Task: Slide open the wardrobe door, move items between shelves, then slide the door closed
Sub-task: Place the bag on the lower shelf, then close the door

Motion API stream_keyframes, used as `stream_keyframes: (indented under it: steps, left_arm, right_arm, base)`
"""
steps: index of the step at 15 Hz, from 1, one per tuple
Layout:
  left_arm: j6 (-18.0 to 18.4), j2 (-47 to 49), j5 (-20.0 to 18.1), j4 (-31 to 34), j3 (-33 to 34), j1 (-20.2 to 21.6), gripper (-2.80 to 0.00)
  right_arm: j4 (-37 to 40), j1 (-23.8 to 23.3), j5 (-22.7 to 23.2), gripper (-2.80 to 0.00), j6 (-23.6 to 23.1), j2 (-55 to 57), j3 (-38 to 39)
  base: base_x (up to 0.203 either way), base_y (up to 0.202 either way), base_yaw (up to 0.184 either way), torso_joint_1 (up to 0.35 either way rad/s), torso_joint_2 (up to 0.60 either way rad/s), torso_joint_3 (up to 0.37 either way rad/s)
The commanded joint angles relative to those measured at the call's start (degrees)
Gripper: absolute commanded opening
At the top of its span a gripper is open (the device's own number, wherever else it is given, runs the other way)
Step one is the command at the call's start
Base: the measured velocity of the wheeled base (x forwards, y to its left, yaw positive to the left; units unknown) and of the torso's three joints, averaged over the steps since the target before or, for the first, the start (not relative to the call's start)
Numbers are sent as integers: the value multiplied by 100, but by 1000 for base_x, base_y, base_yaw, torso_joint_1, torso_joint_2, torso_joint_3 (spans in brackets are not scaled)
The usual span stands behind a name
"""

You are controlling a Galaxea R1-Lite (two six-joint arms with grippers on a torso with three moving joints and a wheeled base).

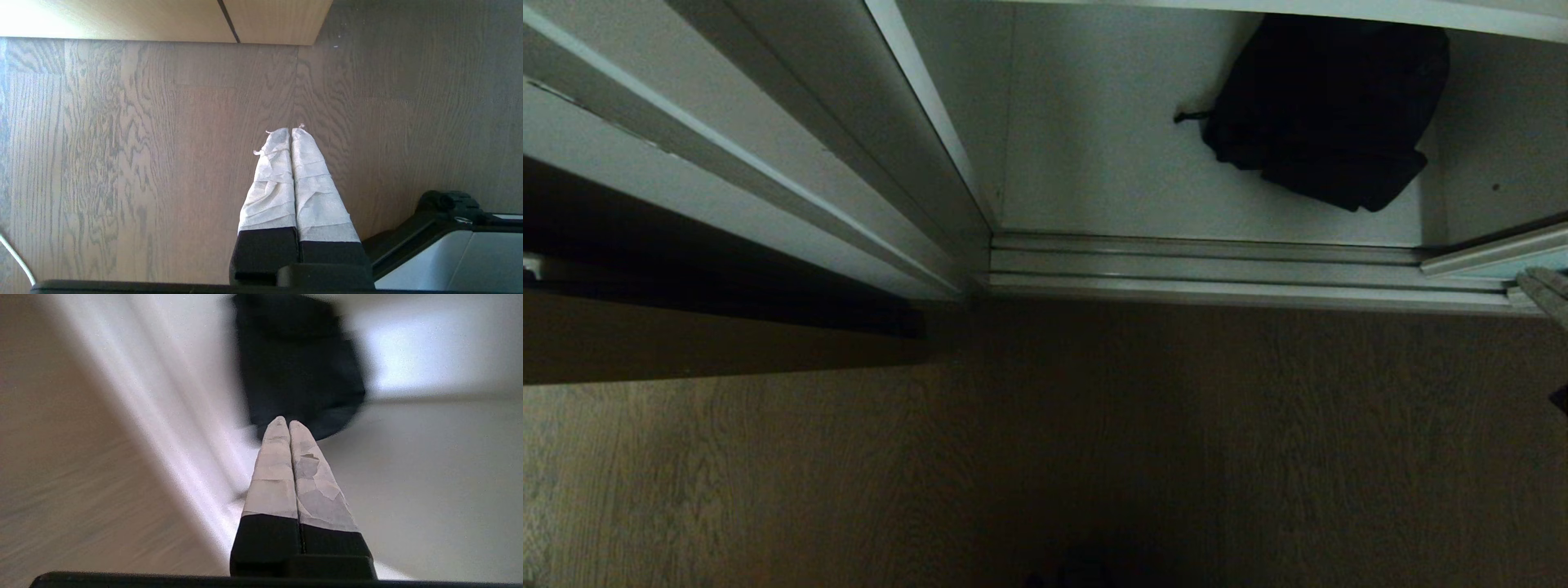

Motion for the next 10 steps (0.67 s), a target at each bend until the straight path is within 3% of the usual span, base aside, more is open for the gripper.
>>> stream_keyframes:
  steps: [1,3,5,10]
  left_arm:
    - [6,-3,1,0,1,2,-280]
    - [6,-3,1,0,5,2,-280]
    - [6,-3,1,0,-2,2,-280]
    - [6,-3,1,0,-2,2,-280]
  right_arm:
    - [1207,156,-139,-280,17,-1172,226]
    - [2392,309,-585,-280,306,-1901,248]
    - [3332,438,-1171,-280,952,-2615,199]
    - [6346,576,-2846,-280,3850,-4133,-394]
  base:
    - [0,0,0,0,0,0]
    - [0,0,0,0,0,0]
    - [0,0,0,0,0,0]
    - [0,0,0,0,0,0]
